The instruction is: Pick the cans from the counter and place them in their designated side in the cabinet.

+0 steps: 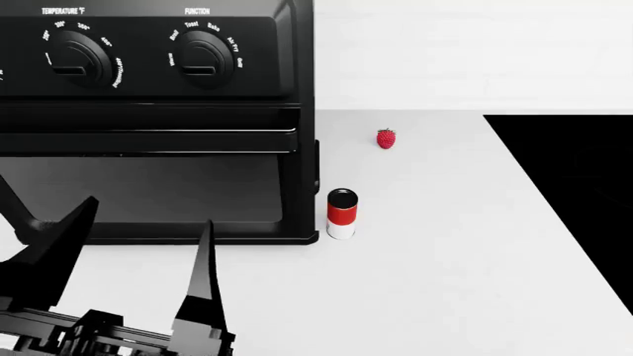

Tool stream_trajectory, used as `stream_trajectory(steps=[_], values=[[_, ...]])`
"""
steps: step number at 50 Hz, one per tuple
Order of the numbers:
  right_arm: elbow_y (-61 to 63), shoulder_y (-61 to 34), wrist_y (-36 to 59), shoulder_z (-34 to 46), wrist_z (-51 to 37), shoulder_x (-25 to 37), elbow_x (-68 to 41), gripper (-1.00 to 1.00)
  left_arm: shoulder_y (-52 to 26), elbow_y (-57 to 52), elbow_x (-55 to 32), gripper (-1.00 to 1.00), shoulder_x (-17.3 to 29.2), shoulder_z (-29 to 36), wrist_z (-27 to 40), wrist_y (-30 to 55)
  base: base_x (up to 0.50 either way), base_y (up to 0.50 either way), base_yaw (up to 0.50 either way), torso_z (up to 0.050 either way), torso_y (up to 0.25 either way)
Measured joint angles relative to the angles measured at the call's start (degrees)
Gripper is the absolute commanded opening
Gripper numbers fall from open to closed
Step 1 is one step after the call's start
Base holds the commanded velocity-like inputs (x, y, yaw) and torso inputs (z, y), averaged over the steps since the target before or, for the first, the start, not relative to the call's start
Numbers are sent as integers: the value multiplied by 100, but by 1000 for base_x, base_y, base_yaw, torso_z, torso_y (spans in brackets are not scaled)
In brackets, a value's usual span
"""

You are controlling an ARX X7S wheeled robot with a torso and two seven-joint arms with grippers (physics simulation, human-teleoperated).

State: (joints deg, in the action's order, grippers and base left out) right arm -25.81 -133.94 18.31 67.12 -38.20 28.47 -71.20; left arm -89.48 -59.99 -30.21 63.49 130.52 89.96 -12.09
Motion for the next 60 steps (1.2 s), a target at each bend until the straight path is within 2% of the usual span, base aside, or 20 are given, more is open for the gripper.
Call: stream_trajectory(steps=[3, 12, 16, 21, 26, 32, 51, 52, 60], values=[[-697, -16, 696, -869, 472, -479, 728, -100, 27, 0, -35, 100, -14, -38, 0, 26, 0, 0, 0, 0, 0], [-1939, -70, 3456, -4016, 1915, -1700, 3965, -100, 155, 0, -107, 100, -42, -171, -1, 99, 0, 0, 0, 0, 0], [-2233, -75, 4504, -5009, 2021, -1971, 4747, -100, 229, 1, -141, 100, -52, -251, -2, 133, 0, 0, 0, 0, 0], [-2662, -70, 5396, -5896, 1821, -2130, 5109, -100, 314, 1, -165, 100, -63, -333, -3, 163, 0, 0, 0, 0, 0], [-2901, -106, 5528, -6531, 1439, -2183, 5196, -100, 364, 1, -165, 100, -64, -368, -3, 168, 0, 1, 0, 0, 0], [-2941, -106, 5478, -6929, 1185, -2217, 5278, -100, 407, 1, -141, 100, -53, -375, -3, 154, -2, 0, 0, 0, 0], [-3268, -106, 5142, -7609, 1596, -2427, 6408, -100, 615, 5, -110, 100, -19, -505, -20, 159, -1, 0, 0, 0, 0], [-3298, -106, 5115, -7612, 1628, -2435, 6454, 100, 627, 6, -111, 100, -16, -516, -22, 160, 0, 0, 0, 0, 0], [-3497, -106, 5011, -7570, 1942, -2543, 6805, 100, 770, 27, -91, 100, 21, -627, -61, 157, 0, 0, 0, 0, 0]])
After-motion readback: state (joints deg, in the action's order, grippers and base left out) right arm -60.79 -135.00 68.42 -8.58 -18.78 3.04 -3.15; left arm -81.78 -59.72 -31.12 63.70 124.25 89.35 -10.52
